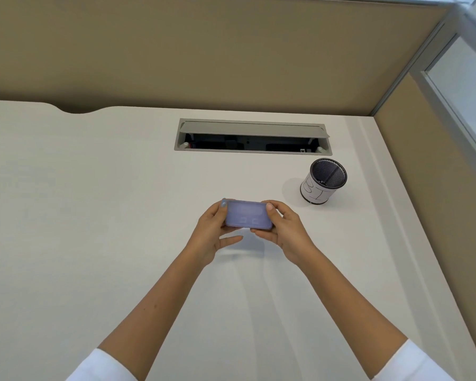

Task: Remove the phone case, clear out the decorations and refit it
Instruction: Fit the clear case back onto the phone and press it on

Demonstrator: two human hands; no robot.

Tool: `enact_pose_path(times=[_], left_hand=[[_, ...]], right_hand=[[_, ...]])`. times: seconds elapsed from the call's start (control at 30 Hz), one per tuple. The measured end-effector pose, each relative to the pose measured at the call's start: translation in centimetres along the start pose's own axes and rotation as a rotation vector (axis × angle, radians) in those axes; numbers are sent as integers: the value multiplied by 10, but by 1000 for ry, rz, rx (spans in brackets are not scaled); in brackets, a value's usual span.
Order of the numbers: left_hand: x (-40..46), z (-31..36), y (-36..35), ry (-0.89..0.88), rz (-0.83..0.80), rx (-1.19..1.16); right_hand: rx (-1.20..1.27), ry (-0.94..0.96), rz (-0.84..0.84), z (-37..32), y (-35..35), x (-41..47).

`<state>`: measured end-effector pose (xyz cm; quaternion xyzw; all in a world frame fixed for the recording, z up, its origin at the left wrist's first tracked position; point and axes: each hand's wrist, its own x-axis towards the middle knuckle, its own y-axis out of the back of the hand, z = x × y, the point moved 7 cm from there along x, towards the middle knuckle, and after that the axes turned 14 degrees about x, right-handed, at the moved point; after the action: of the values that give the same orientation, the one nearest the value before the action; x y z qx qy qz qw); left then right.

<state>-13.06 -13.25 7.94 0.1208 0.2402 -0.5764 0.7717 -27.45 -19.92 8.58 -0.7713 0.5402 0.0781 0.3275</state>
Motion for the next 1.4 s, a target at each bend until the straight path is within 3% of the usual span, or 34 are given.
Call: enact_pose_path(times=[0.33,0.53,0.63,0.8,1.03,1.13,1.27,1.4], left_hand=[[10,5,4,-27,153,26],[15,10,10,-4,60,-152],[16,16,10,24,26,-209],[16,13,5,95,-5,-209],[10,-1,-28,183,-133,-432],[9,-10,-37,209,-147,-518],[8,-17,-35,237,-134,-342],[13,-25,-9,222,45,175]], right_hand=[[-35,35,43,-3,-6,8],[36,0,-70,-17,-16,8],[-47,15,-155,-24,-19,9],[-255,175,-36,-37,-14,18],[-46,194,-164,-23,-33,19],[-70,183,-194,-16,-39,21],[-175,206,-143,-9,-38,26],[-329,261,-89,-5,-39,34]])
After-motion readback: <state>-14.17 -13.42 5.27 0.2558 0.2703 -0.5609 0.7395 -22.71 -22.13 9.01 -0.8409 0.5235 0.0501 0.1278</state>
